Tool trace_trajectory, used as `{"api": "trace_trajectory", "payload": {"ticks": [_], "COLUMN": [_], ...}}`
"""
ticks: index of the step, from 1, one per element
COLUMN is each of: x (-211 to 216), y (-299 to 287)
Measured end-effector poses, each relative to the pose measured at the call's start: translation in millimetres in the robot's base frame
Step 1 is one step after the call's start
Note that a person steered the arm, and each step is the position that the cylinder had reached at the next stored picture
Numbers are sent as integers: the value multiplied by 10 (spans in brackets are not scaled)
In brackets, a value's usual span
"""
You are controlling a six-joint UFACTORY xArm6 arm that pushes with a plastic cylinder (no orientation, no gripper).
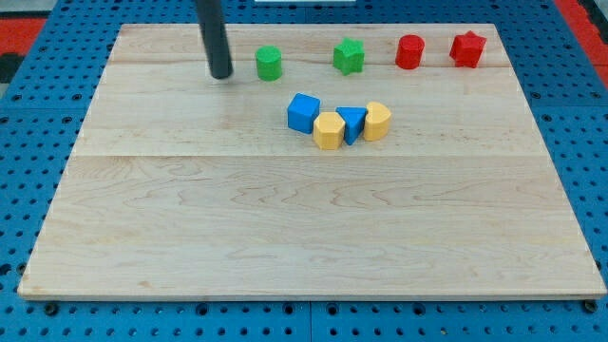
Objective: Push the green circle towards the left of the green star
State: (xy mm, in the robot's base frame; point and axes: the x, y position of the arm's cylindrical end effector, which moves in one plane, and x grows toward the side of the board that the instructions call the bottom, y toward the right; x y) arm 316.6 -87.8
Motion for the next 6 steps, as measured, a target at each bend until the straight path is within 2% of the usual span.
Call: {"api": "trace_trajectory", "payload": {"ticks": [1,2,4,5,6], "x": [146,-81,-77,-108,-337], "y": [304,436,267,-150,-176]}}
